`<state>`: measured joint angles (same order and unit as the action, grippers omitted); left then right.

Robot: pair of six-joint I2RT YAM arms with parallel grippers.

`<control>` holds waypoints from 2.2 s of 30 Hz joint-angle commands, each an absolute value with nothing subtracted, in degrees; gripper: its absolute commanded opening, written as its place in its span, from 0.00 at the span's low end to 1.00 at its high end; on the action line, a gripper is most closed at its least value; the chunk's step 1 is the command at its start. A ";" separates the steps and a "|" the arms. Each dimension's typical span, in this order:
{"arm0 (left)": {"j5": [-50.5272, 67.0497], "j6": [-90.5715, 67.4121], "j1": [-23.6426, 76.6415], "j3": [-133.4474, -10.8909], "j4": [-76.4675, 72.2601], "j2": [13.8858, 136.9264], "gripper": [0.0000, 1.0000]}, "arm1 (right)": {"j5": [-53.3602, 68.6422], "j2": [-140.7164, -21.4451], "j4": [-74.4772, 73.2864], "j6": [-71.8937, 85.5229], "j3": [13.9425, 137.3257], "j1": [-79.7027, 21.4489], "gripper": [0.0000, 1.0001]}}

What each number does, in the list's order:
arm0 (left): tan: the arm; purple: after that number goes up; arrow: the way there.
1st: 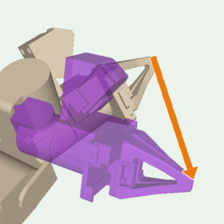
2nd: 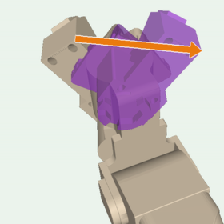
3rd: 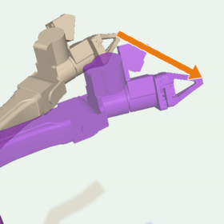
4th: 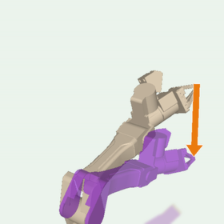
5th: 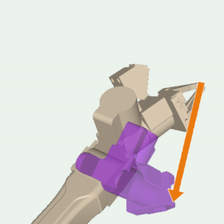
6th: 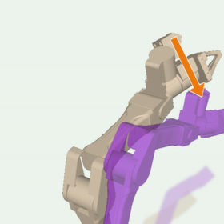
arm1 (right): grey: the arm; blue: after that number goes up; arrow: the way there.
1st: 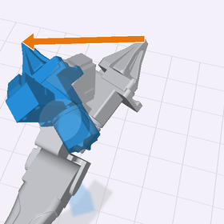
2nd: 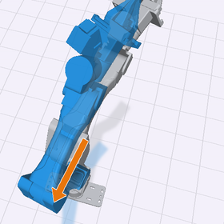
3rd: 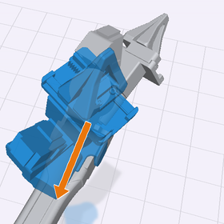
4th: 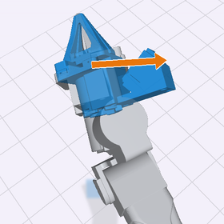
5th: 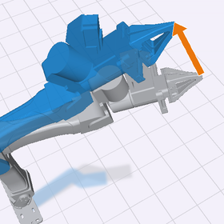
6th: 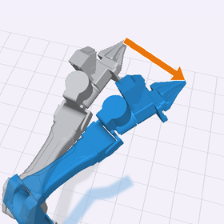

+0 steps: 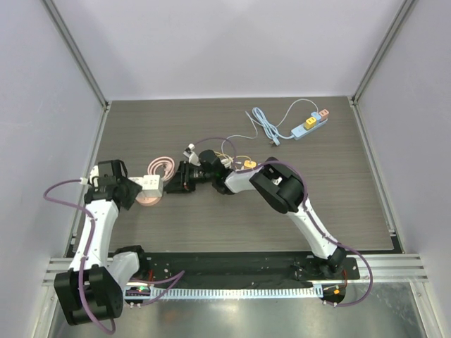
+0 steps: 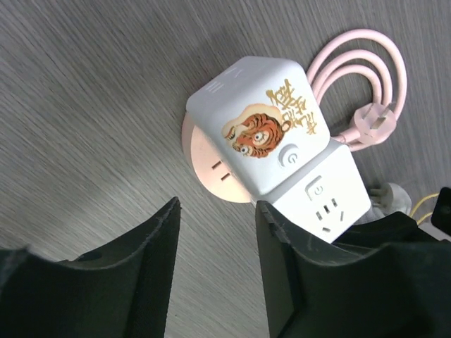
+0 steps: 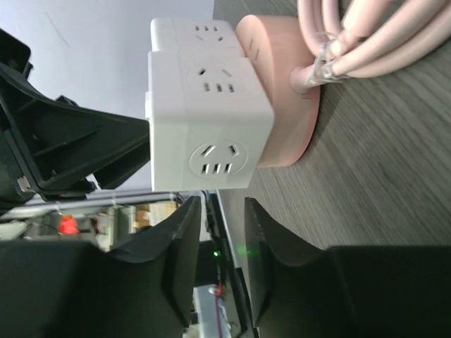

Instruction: Pull the plug off the socket

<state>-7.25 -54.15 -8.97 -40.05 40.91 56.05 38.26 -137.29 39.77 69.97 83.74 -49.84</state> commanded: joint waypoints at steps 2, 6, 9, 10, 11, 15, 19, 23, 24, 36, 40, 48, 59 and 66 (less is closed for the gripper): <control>-5.89 -50.45 -8.79 -41.92 42.54 52.48 0.51 | 37.89 -129.29 31.49 58.90 84.02 -49.22 0.42; -5.71 -49.75 -8.79 -43.24 41.93 51.51 0.55 | 37.97 -129.11 30.85 59.67 85.16 -49.39 0.67; -5.28 -49.75 -8.96 -43.85 41.05 52.73 0.54 | 37.80 -130.78 31.90 62.56 87.53 -49.92 0.80; -4.84 -49.83 -8.96 -44.03 40.52 53.34 0.53 | 37.53 -131.13 31.64 63.27 88.67 -50.27 0.84; -4.49 -49.83 -8.96 -44.38 40.34 54.22 0.53 | 37.01 -131.83 30.68 63.54 89.38 -50.36 0.89; -3.43 -49.13 -9.49 -45.61 39.46 57.56 0.52 | 34.98 -133.50 25.66 62.67 92.99 -50.98 0.98; -3.60 -48.87 -10.19 -45.53 38.24 59.24 0.52 | 34.89 -135.17 25.31 63.63 94.57 -51.06 1.00; -3.52 -48.78 -10.46 -45.35 37.97 59.68 0.52 | 34.02 -135.27 24.00 62.24 94.31 -51.24 0.99; -3.69 -48.69 -10.55 -45.35 38.06 59.76 0.52 | 33.84 -135.35 23.47 61.88 94.39 -51.50 1.00; -5.62 -47.90 -11.25 -43.60 38.23 59.15 0.50 | 34.10 -138.51 27.42 65.74 96.85 -52.29 0.99; -6.41 -47.73 -11.34 -42.89 37.79 59.41 0.49 | 34.19 -139.74 28.21 67.49 98.61 -52.38 0.96; -6.85 -47.72 -11.34 -41.22 37.44 59.33 0.48 | 34.37 -140.54 29.97 69.96 99.67 -52.47 0.79; -6.86 -48.34 -11.43 -39.99 37.62 58.97 0.45 | 34.37 -140.63 39.18 80.49 96.95 -52.38 0.02; -7.38 -48.34 -11.34 -38.94 37.97 57.83 0.45 | 35.51 -145.89 62.75 101.86 97.29 -51.68 0.02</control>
<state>-6.66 -48.97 -11.18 -40.38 36.99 58.83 34.06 -146.17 45.15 89.58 94.89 -51.83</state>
